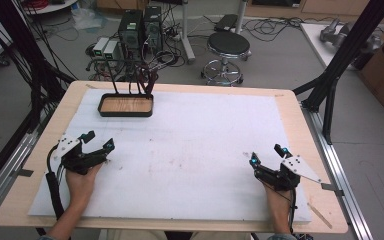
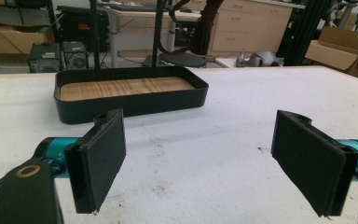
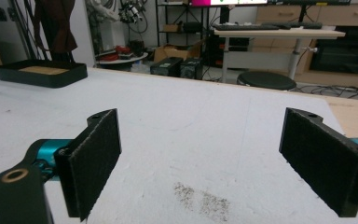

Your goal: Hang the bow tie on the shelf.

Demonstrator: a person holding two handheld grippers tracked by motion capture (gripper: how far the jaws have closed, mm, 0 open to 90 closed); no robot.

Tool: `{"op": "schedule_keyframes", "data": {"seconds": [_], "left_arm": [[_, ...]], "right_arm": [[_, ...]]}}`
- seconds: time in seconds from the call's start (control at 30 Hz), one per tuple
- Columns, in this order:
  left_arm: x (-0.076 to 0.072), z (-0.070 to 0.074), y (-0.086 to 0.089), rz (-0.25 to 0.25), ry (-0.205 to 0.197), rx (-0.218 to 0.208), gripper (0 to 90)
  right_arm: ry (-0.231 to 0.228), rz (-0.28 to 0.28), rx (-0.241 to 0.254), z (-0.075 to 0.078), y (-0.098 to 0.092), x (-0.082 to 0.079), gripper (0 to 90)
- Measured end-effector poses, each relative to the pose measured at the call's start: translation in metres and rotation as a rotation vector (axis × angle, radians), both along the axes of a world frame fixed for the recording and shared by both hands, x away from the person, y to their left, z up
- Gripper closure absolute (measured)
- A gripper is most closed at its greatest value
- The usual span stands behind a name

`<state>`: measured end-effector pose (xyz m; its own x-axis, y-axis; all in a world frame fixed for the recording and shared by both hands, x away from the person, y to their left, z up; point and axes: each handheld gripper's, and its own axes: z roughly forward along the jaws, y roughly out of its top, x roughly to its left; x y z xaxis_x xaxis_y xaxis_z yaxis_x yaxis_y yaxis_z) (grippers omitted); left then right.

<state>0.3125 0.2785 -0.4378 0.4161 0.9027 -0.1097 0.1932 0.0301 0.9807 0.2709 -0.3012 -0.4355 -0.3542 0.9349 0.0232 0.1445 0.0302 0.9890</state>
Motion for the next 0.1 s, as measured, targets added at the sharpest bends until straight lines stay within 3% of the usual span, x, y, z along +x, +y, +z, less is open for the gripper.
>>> {"op": "schedule_keyframes", "data": {"seconds": [0.1], "left_arm": [[-0.0002, 0.0009, -0.0007, 0.001, -0.006, 0.012, 18.4]], "right_arm": [[0.007, 0.005, -0.012, -0.0029, 0.0018, 0.0, 11.8]]}}
